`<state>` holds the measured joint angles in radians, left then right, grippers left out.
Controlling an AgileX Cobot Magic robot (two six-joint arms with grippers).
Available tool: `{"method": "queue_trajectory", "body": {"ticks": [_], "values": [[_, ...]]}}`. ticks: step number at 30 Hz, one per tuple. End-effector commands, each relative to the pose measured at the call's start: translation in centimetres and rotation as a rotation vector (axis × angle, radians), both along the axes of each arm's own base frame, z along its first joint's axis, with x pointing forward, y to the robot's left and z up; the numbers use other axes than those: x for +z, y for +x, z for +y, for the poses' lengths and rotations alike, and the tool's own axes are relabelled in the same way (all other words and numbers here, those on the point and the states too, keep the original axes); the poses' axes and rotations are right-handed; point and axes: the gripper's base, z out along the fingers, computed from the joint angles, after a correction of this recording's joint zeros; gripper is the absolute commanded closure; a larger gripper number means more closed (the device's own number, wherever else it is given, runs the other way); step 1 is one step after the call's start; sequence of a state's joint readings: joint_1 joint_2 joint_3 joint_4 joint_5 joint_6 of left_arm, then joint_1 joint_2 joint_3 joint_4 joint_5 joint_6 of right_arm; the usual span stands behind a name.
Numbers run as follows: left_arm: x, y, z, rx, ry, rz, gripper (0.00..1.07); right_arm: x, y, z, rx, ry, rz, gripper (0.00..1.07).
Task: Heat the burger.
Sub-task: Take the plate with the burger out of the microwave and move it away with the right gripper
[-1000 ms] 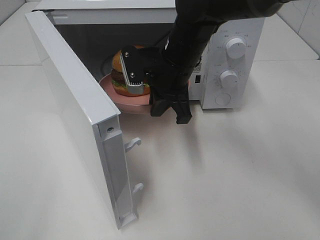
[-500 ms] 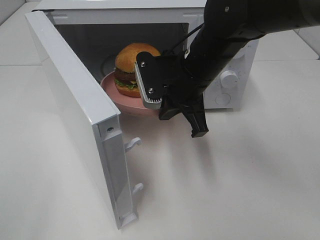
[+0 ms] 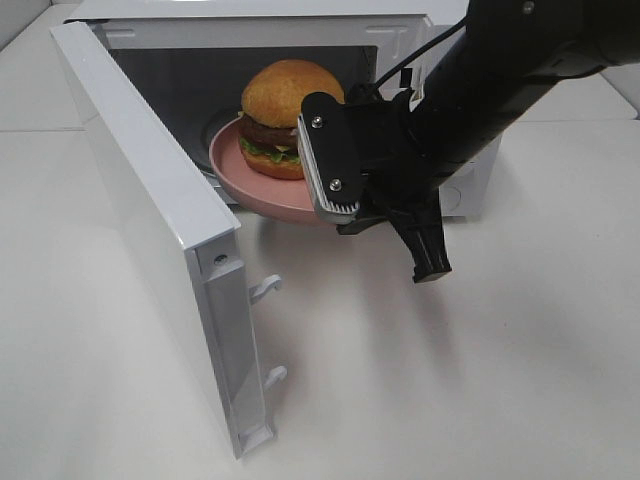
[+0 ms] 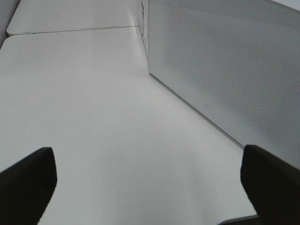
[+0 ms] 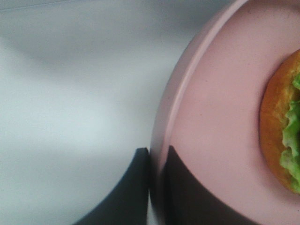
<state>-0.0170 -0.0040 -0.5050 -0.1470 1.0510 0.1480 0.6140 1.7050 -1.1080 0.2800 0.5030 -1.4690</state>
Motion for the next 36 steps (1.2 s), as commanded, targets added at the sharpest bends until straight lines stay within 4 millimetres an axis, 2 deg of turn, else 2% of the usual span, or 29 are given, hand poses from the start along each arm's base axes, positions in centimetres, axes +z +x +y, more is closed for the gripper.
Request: {"method": "queue_trajectory", "body": {"ticks": [1, 10, 24, 36], "values": [[0.0, -0.2, 0.0, -0.003, -0.012, -0.026, 0.04, 1.7, -0.4, -0.9, -0.031, 0.052, -0.108, 1.07], [0.0, -0.2, 0.0, -0.003, -0.012, -0.026, 0.04, 2.4, -2.2, -2.4, -0.042, 0.066, -0.157, 1.07], [0.0, -0.2, 0.0, -0.003, -0.012, -0.026, 0.04, 2.4, -4.8, -4.4, -0.041, 0.048, -0.165, 1.07], [0.0, -0.2, 0.0, -0.003, -0.012, -0.026, 0.04, 2.9, -6.9, -6.3, -0.123, 0.049, -0.178, 1.07]]}}
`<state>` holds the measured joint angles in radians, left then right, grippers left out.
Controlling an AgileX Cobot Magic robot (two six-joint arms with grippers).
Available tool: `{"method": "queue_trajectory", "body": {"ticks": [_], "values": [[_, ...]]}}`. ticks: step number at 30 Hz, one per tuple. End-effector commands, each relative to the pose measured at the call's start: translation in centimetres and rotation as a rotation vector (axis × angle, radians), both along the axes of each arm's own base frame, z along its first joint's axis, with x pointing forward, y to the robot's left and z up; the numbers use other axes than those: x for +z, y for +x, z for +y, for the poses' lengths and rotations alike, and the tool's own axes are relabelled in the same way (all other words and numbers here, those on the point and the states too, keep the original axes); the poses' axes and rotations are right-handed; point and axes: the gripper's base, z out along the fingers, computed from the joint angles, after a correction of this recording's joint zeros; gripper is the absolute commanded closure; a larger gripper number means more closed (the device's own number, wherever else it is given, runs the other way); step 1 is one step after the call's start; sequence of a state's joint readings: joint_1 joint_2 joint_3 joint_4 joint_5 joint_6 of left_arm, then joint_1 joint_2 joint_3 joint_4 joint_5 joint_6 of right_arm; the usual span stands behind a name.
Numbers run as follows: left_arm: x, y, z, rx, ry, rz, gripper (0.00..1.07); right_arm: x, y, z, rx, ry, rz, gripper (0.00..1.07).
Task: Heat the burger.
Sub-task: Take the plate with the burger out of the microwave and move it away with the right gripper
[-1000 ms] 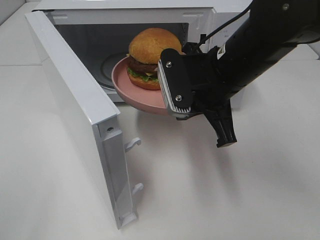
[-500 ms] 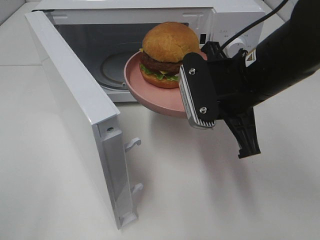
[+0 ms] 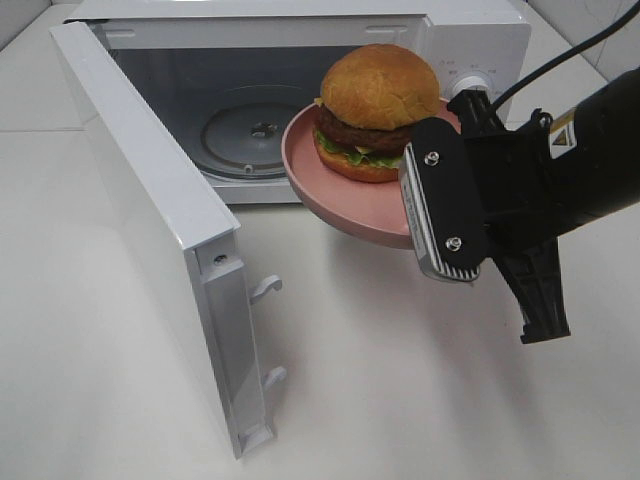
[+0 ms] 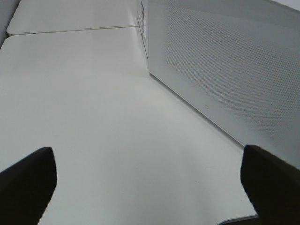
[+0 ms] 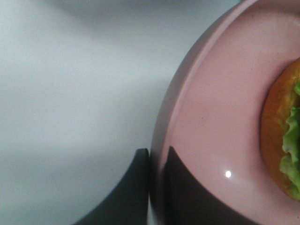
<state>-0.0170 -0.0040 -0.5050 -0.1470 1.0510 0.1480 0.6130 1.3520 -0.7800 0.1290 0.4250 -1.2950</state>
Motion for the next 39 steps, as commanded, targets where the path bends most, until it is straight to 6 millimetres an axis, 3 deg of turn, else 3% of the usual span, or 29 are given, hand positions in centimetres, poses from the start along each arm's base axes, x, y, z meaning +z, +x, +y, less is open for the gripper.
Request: {"method": "queue_trajectory", "body": {"ticks": [1, 15, 18, 23, 35, 39], "values": [[0.0, -0.2, 0.0, -0.003, -0.012, -0.026, 0.04, 1.1, -0.3, -0.6, -0.033, 0.045, -0.08, 1.07], [0.0, -0.2, 0.0, -0.003, -0.012, -0.026, 0.04, 0.2, -4.7, -4.3, -0.204, 0.11, -0.052, 1.07], [0.0, -0.2, 0.0, -0.003, -0.012, -0.026, 0.04, 0.3, -4.9, -4.5, -0.217, 0.111, -0.053, 1.07], [0.0, -0.2, 0.0, -0.003, -0.012, -0.026, 0.04, 0.1, -6.2, -6.3, -0.373, 0.052, 0.014, 1.07], [0.0, -0.2, 0.0, -0.003, -0.012, -0.026, 0.04, -0.4, -6.5, -7.9, -0.624, 0.025, 0.086, 1.07], [0.0, -0.2, 0.0, -0.003, -0.012, -0.026, 0.04, -0.5, -5.6, -9.8, -0.769, 0.036, 0.056, 1.07]]}}
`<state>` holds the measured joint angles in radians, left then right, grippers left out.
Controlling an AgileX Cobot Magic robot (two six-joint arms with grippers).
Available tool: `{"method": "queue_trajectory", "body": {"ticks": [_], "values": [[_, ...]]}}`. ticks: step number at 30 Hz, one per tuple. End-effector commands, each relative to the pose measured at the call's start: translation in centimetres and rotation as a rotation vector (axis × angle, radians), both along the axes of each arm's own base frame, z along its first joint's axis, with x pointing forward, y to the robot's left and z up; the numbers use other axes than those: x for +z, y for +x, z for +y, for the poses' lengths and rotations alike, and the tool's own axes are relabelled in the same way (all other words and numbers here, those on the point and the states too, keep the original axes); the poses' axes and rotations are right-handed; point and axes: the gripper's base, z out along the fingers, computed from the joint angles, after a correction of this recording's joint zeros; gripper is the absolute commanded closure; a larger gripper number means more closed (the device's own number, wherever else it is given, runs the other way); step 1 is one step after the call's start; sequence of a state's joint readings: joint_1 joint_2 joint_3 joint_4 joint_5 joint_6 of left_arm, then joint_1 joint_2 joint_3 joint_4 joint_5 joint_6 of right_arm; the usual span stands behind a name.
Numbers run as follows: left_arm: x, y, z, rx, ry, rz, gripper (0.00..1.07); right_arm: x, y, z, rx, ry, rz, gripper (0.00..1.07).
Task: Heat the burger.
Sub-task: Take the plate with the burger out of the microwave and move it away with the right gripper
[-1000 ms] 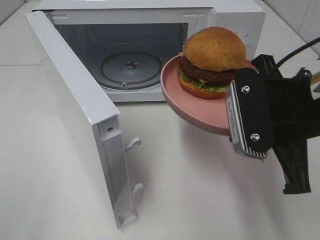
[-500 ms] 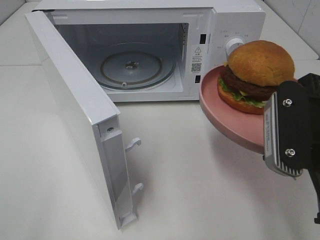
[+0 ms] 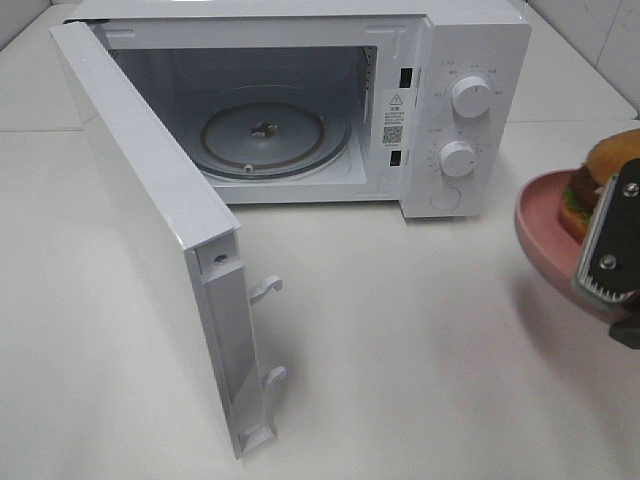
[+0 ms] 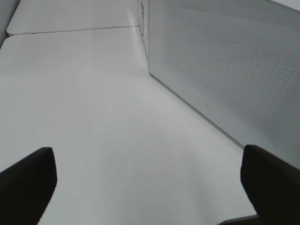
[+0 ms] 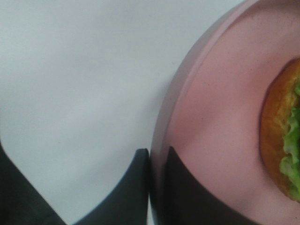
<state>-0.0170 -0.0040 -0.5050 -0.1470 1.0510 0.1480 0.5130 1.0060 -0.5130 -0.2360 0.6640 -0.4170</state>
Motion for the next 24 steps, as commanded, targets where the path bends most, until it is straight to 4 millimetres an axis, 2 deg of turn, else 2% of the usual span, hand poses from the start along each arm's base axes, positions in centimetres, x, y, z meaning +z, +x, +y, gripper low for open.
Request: {"method": "queue_trajectory", "body": {"ticks": [1, 3, 7, 14, 16, 24], "values": [[0.0, -0.2, 0.0, -0.003, -0.012, -0.026, 0.04, 0.8, 1.1, -1.5, -0.095, -0.008, -0.106, 1.07], [0.0, -0.2, 0.0, -0.003, -0.012, -0.026, 0.04, 0.8, 1.3, -1.9, -0.128, -0.006, -0.112, 1.07], [0.0, -0.2, 0.0, -0.003, -0.012, -0.026, 0.04, 0.4, 2.1, -3.8, -0.306, -0.014, -0.111, 1.07], [0.0, -0.2, 0.0, -0.003, -0.012, -0.026, 0.04, -0.2, 2.9, -5.7, -0.473, -0.032, -0.098, 1.07], [0.0, -0.2, 0.0, -0.003, -0.012, -0.026, 0.04, -0.5, 3.2, -6.8, -0.571, -0.025, -0.098, 1.07], [0.0, -0.2, 0.0, -0.003, -0.012, -0.026, 0.04, -1.7, 4.2, -9.1, -0.716, -0.014, -0.081, 1.07]]}}
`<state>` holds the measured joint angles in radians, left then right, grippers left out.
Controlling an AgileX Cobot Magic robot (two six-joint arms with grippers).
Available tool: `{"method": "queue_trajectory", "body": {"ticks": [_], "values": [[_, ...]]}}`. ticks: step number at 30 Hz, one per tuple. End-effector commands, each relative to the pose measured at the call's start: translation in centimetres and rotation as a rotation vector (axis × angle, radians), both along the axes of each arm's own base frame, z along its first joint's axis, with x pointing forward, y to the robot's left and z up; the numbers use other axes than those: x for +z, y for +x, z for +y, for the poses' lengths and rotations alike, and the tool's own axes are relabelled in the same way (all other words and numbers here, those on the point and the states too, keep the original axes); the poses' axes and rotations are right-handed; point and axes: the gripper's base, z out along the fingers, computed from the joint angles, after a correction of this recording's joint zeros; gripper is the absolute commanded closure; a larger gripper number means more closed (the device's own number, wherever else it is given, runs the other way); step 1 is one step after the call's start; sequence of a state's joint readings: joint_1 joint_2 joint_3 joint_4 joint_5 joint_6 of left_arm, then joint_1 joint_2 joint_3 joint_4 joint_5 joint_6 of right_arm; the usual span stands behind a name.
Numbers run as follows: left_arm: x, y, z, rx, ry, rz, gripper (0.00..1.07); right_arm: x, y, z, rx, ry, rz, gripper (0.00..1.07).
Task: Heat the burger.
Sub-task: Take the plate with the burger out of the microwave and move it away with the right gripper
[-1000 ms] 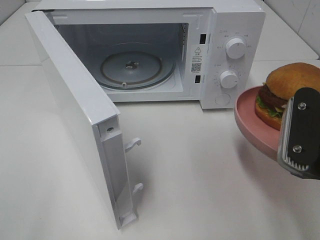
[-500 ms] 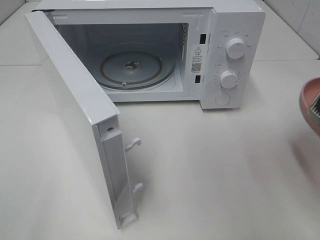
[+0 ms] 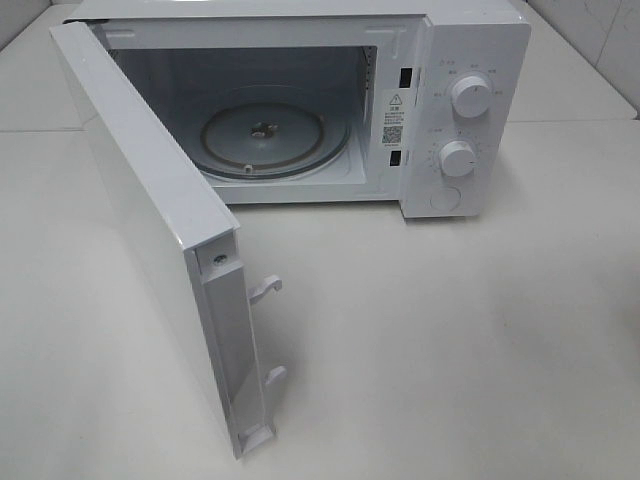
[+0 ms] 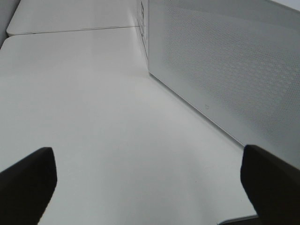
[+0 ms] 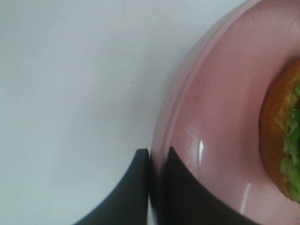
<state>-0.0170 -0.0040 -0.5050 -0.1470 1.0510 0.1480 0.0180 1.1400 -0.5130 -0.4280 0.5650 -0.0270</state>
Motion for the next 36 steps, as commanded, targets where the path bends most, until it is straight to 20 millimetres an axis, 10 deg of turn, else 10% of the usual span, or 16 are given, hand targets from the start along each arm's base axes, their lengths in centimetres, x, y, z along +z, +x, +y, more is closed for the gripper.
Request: {"method": "queue_trajectory", "body": {"ticks": [1, 19, 36], "values": [[0.0, -0.2, 0.0, -0.003, -0.012, -0.026, 0.04, -0.3, 1.0, -0.8, 0.008, -0.03, -0.03, 1.07], [0.0, -0.2, 0.0, -0.003, -0.012, -0.026, 0.04, -5.9, 6.8, -0.9, -0.05, 0.107, 0.041, 1.07], [0.0, -0.2, 0.0, -0.003, -0.012, -0.026, 0.04, -7.5, 7.1, 0.0, -0.149, 0.245, 0.07, 1.07]]}}
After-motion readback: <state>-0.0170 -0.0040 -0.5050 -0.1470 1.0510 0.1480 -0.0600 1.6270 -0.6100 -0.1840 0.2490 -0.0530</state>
